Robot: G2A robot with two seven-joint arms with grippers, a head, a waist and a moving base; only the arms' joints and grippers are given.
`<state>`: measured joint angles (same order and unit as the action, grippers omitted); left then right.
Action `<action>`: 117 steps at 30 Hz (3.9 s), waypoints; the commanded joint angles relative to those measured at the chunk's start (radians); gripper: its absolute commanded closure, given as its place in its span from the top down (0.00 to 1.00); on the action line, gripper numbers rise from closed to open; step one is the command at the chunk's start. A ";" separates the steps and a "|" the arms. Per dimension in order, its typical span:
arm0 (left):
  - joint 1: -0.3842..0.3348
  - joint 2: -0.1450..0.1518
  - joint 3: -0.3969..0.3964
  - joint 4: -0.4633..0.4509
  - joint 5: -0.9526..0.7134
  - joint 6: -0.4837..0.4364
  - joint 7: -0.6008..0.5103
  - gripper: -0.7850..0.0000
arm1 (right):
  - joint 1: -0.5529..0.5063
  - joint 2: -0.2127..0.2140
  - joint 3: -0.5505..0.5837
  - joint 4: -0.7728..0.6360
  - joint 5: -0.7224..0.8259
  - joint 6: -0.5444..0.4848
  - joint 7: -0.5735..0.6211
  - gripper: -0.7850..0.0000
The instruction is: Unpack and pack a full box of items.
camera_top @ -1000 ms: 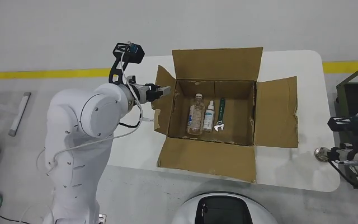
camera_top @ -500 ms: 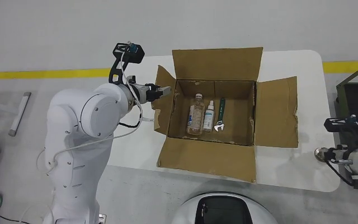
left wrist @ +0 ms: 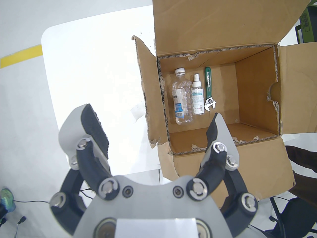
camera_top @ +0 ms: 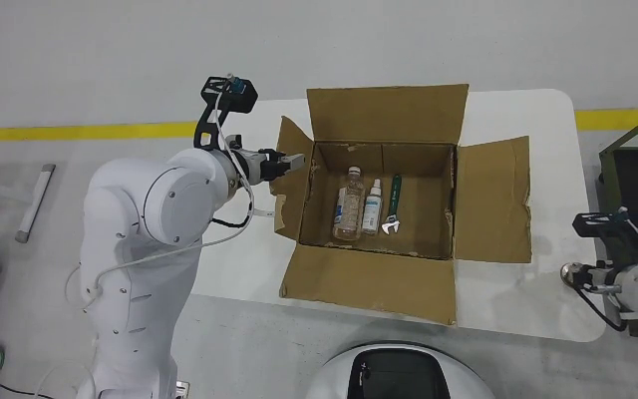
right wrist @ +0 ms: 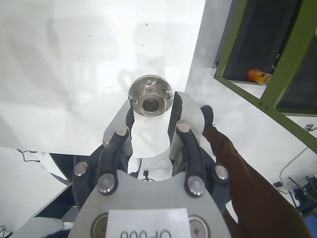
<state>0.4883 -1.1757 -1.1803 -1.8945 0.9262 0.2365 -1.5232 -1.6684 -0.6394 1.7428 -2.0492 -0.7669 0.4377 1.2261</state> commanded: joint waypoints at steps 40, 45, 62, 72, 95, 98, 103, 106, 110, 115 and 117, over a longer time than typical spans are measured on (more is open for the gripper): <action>0.000 0.000 0.000 0.000 0.000 0.000 0.000 1.00 | 0.102 -0.039 -0.067 0.070 -0.005 -0.023 0.009 0.00; 0.000 0.000 0.000 0.000 0.000 0.000 0.000 1.00 | 0.136 -0.044 0.022 0.006 0.090 -0.027 -0.002 0.00; 0.000 0.000 0.000 0.000 0.000 0.000 0.000 1.00 | 0.361 -0.045 0.167 -0.262 0.553 -0.049 0.017 0.00; 0.000 0.000 0.000 0.000 0.000 0.000 0.000 1.00 | 0.626 -0.035 -0.221 -0.277 0.494 -0.009 0.026 0.00; 0.000 0.000 0.000 0.000 0.000 0.000 0.000 1.00 | 1.224 -0.230 -1.138 0.185 0.256 0.197 -0.041 0.00; 0.000 0.000 0.000 0.000 0.000 0.000 0.000 1.00 | 1.254 -0.245 -1.193 0.232 0.253 0.200 -0.044 0.00; 0.000 0.000 0.000 0.000 0.000 0.000 0.000 1.00 | 1.306 -0.262 -1.273 0.305 0.264 0.183 -0.026 0.31; 0.000 0.000 0.000 0.000 0.000 0.000 0.000 1.00 | 1.336 -0.270 -1.301 0.325 0.289 0.187 -0.031 0.47; 0.000 0.000 0.000 0.000 0.000 0.000 0.000 1.00 | 1.368 -0.266 -1.295 0.310 0.358 0.200 -0.044 0.64; 0.000 0.000 0.000 0.000 0.000 0.000 0.000 1.00 | 1.379 -0.215 -1.144 0.216 0.533 0.233 -0.076 0.66; 0.000 0.000 0.000 0.000 0.000 0.000 0.000 1.00 | 1.364 -0.179 -1.026 0.158 0.612 0.234 -0.077 0.67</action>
<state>0.4882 -1.1757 -1.1803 -1.8945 0.9262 0.2365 -1.5232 -0.2938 -0.8429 0.6234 -1.8527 -0.2151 0.6713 1.1487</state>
